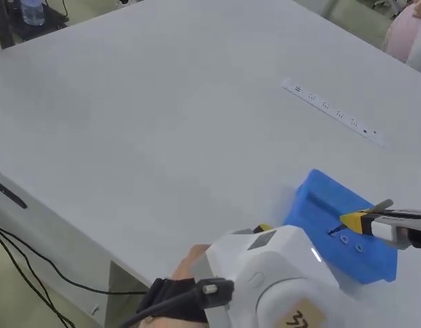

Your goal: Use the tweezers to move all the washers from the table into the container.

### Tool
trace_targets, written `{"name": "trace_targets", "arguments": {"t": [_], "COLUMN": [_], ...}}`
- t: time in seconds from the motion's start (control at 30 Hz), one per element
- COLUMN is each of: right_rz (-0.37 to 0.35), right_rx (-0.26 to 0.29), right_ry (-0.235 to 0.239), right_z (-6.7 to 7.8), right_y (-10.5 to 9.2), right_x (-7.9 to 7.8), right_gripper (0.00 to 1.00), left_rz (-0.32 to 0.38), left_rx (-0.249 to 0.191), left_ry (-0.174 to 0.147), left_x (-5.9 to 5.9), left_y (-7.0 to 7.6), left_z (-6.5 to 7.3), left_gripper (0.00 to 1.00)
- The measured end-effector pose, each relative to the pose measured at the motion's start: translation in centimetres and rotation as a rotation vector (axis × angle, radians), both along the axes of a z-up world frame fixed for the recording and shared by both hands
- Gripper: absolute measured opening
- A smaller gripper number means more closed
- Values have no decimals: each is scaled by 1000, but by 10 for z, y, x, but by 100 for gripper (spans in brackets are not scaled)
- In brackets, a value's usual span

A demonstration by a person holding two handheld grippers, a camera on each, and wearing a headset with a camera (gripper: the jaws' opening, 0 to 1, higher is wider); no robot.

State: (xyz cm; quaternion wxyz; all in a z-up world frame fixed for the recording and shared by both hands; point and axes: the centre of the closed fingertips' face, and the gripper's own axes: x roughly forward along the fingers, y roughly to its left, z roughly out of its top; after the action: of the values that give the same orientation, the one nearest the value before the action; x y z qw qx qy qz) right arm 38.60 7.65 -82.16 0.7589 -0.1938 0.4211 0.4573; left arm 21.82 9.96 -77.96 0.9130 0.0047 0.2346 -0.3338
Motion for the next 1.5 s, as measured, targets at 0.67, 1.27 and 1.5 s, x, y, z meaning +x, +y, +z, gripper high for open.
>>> {"name": "trace_targets", "arguments": {"t": [0.67,1.27,1.5], "right_rz": [33,59,38], "right_rx": [19,59,64], "right_ry": [-28,20,80], "right_z": [40,47,24], "right_y": [-9,-2,-4], "right_x": [-30,-83,-102], "right_gripper": [4,4,4], "left_rz": [-5,-11,-13], "left_rx": [13,15,13], "left_ry": [5,10,17], "left_x": [-1,-2,-2], "left_y": [1,0,-1], "left_z": [-2,-3,-4], "left_gripper": [99,99,99]}}
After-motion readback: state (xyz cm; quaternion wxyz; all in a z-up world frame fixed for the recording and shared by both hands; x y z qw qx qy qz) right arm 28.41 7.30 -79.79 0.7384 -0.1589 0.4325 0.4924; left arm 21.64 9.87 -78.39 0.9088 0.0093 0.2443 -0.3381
